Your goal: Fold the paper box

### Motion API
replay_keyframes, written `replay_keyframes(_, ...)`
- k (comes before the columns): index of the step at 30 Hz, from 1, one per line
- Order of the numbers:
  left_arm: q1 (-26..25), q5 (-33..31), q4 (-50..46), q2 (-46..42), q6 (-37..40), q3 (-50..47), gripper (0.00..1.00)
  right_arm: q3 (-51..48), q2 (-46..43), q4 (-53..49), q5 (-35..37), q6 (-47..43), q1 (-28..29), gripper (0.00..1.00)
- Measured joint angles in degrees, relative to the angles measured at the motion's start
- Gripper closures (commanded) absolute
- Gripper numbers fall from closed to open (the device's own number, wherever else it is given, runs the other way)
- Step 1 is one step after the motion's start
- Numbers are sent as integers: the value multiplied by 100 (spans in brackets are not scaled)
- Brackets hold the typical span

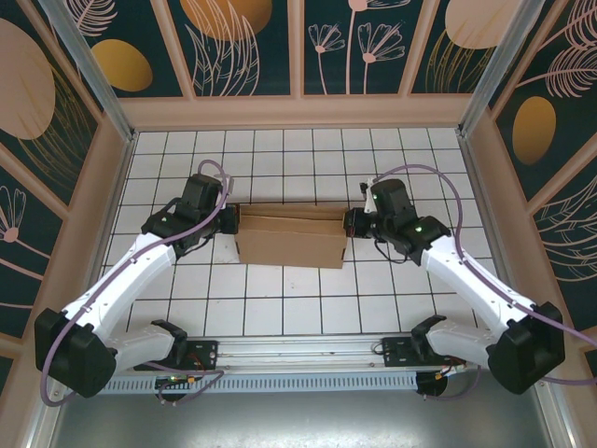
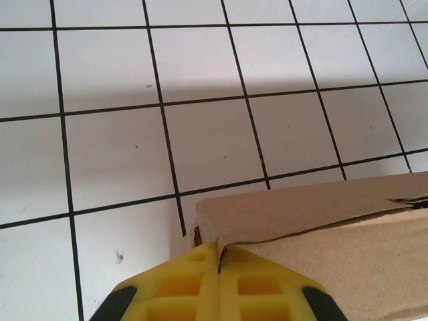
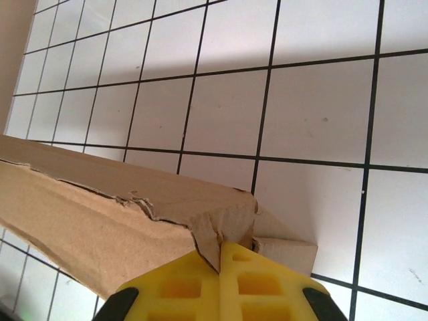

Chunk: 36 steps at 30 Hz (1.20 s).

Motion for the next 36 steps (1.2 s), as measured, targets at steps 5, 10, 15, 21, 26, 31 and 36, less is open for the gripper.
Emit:
replay_keyframes(5,-20,-20,7,-79,-4,-61,100,-507,-509,343,581,15,409,100)
replay_keyframes(10,-44,-20,92,-168,-2,-168,100,-992,-925,758,726,-31,538,100)
replay_keyframes(15,-55,-35,127,-201,-2,-210,100,-1320,-1163,1106,809,-188,610,100)
replay_keyframes(21,-59,-15,168,-245,-68,-258,100,-1620,-1368,1421,1235,-356,907,100)
replay_keyframes(26,-59,24,439,-450,-179,-531,100,-1779,-1429,1598,1751,-398,1231,92)
replay_keyframes(31,-63,44,577,-463,-160,-590,100,-1816,-1670,1565,1593,-839,1316,48)
replay_keyframes(36,-66,42,592,-463,11,-595,100,-1727,-2041,1375,1008,-1659,1311,42)
